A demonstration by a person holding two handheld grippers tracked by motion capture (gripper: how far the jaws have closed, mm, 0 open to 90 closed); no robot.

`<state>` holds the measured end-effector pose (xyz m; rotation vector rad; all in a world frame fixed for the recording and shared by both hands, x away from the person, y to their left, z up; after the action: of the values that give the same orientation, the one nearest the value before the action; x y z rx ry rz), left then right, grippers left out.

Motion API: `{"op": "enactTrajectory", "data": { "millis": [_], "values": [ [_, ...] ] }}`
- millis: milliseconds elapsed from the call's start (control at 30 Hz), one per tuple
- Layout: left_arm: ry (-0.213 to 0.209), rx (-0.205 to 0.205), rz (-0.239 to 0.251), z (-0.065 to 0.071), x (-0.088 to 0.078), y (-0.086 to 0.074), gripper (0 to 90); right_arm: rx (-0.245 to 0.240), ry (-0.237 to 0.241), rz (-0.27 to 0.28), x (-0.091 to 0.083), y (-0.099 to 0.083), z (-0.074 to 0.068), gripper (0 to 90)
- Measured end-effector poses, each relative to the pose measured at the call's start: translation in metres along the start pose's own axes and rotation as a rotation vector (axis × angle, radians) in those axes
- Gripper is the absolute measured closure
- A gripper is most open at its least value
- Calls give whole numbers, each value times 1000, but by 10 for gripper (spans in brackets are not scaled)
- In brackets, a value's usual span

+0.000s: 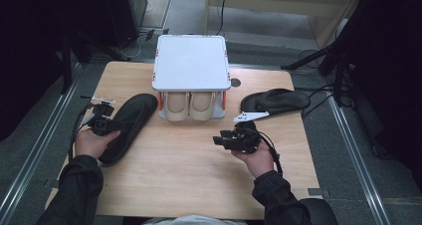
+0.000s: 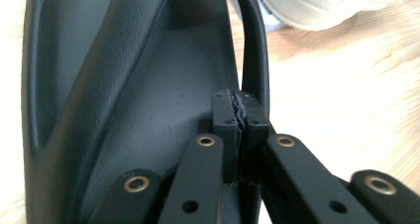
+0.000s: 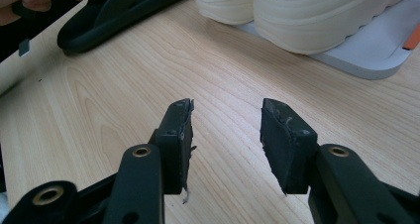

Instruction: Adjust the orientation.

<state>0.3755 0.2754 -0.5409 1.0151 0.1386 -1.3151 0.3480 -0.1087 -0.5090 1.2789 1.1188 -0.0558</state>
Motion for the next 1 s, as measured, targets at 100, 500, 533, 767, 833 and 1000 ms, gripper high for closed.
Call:
{"op": "enactTrajectory", "data": {
  "millis": [100,500,533,767,833,1000],
  "values": [
    [-9,-5,7,1,2,2,867,0,1,-1,0,0,0,564],
    [41,24,81,0,-35,15,609,1,-4,2,-1,-1,1,564],
    [44,25,83,-1,-37,17,592,0,-4,1,-2,-1,1,564],
    [73,43,87,-17,-39,28,471,14,-16,4,-5,-5,3,564],
    [80,39,74,-22,-36,30,467,26,-29,5,-8,-8,6,564],
    [69,24,46,-29,-25,34,470,44,-53,10,-15,-14,11,564]
  ]
}}
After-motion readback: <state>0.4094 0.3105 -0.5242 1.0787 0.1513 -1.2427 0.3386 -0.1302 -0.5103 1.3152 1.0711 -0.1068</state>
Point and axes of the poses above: each handheld gripper's, and its own axes: x roughly forward along the jaws, y roughly out of its top, z roughly to its right, the point moved 5 cm from there along x, roughly forward along the jaws, and after that the axes turned 15 degrees about -y, right-handed, at the moved point
